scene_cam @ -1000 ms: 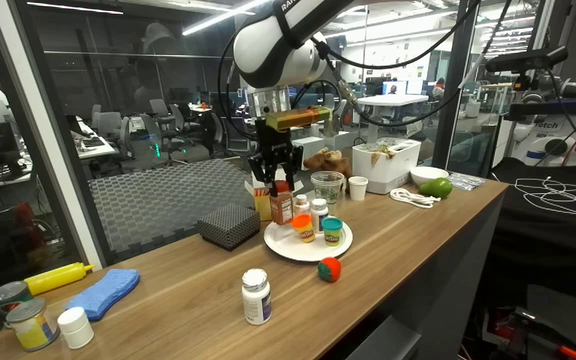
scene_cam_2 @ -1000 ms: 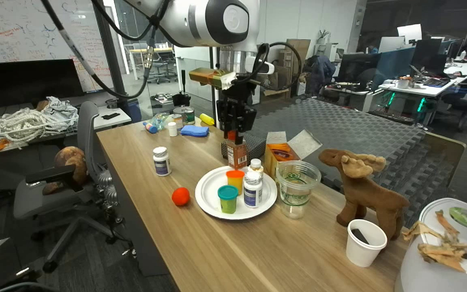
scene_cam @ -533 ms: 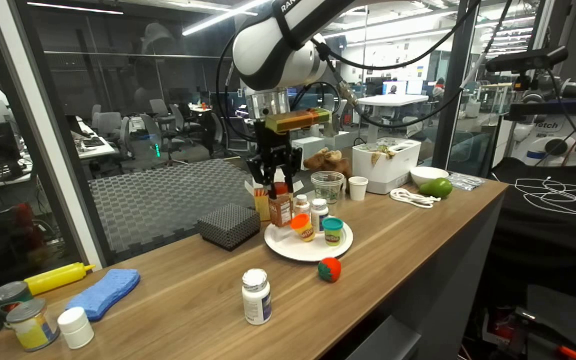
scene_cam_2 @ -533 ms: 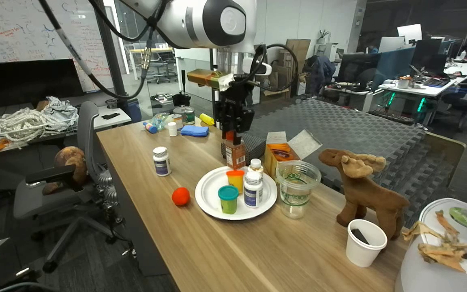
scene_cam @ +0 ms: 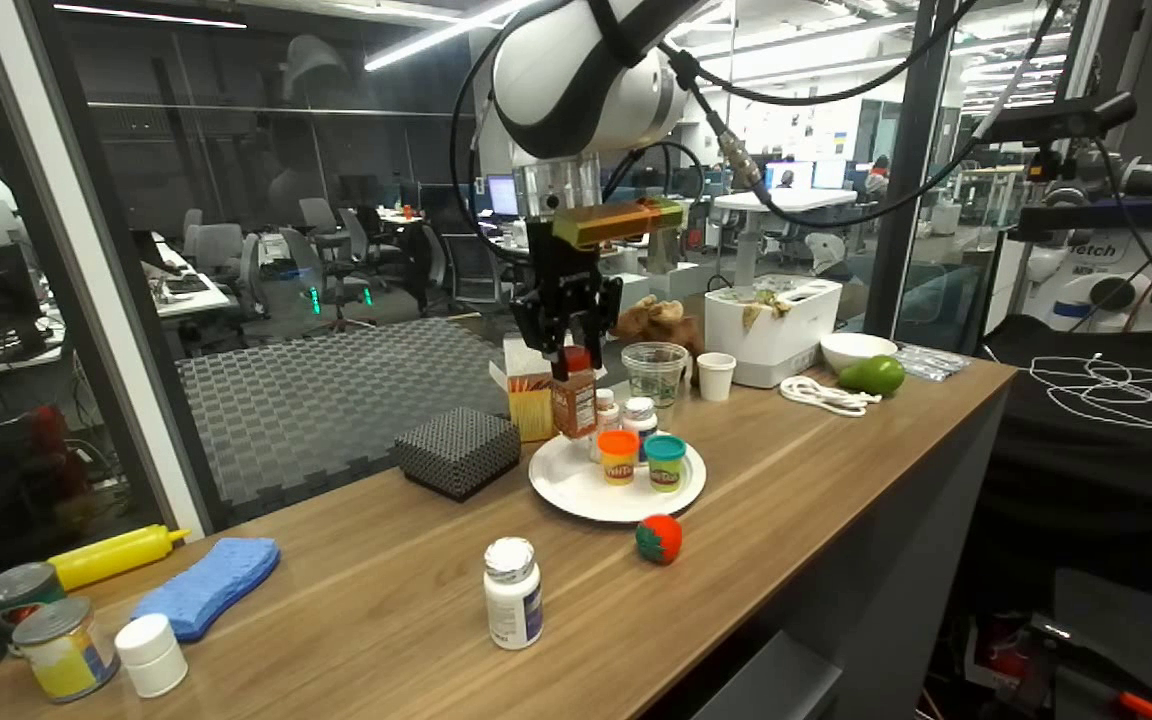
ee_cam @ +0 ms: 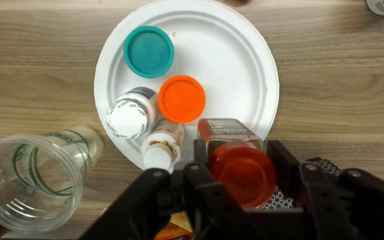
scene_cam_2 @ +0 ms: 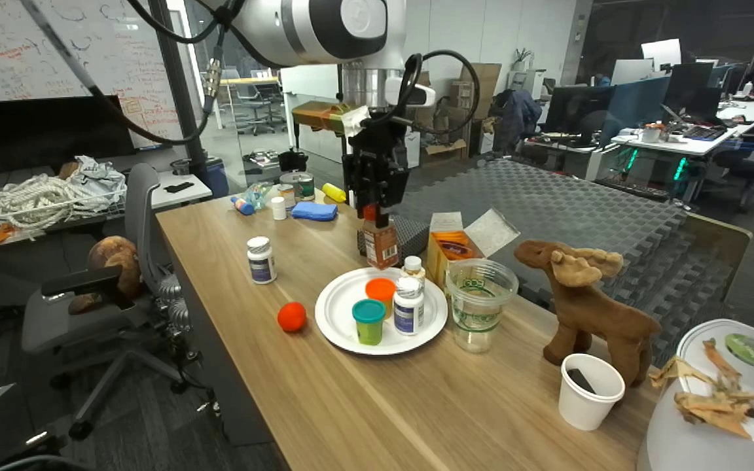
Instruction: Place the containers and orange toy on the white plate
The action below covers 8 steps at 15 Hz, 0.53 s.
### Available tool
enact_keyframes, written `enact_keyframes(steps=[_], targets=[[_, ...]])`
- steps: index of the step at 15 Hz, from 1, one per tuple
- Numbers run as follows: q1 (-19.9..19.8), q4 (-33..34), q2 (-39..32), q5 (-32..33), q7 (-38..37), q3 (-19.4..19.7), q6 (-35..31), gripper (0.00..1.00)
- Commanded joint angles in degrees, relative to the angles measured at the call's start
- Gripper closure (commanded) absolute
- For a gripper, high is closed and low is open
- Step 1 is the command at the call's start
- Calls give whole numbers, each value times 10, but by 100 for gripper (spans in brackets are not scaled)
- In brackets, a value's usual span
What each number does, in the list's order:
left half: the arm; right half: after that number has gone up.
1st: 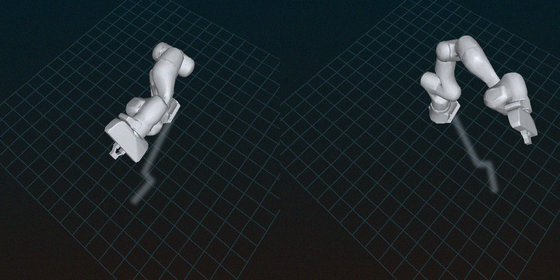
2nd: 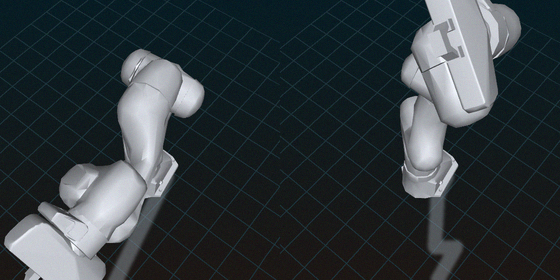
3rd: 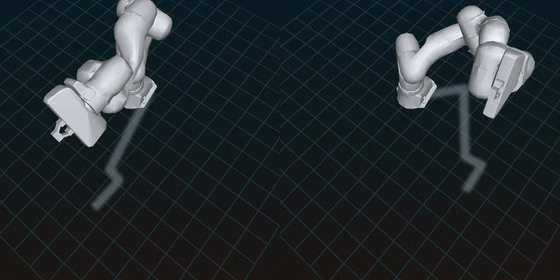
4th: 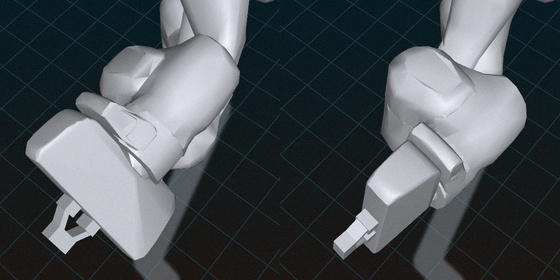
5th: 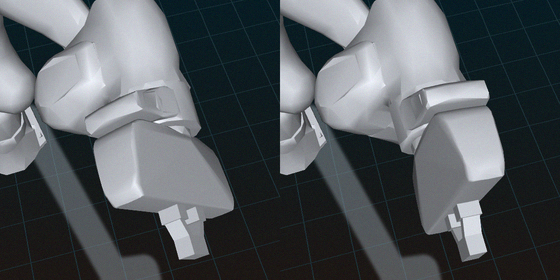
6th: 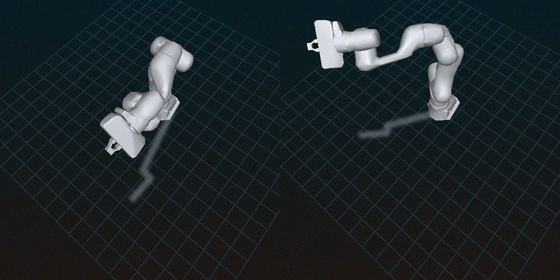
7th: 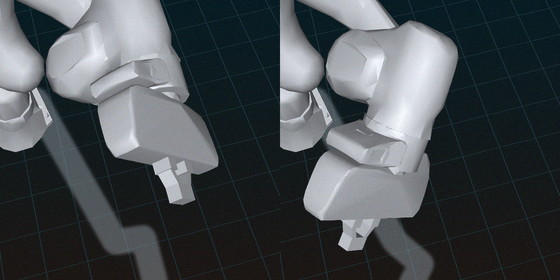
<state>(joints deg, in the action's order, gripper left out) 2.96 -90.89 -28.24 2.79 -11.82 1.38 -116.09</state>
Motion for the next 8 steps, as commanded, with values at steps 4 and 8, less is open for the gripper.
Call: enact_keyframes(steps=[4, 8], targets=[[6, -22, 26, -4, 2, -10, -18, 73], [11, -2, 1, 5, 5, -10, -16, 73]])
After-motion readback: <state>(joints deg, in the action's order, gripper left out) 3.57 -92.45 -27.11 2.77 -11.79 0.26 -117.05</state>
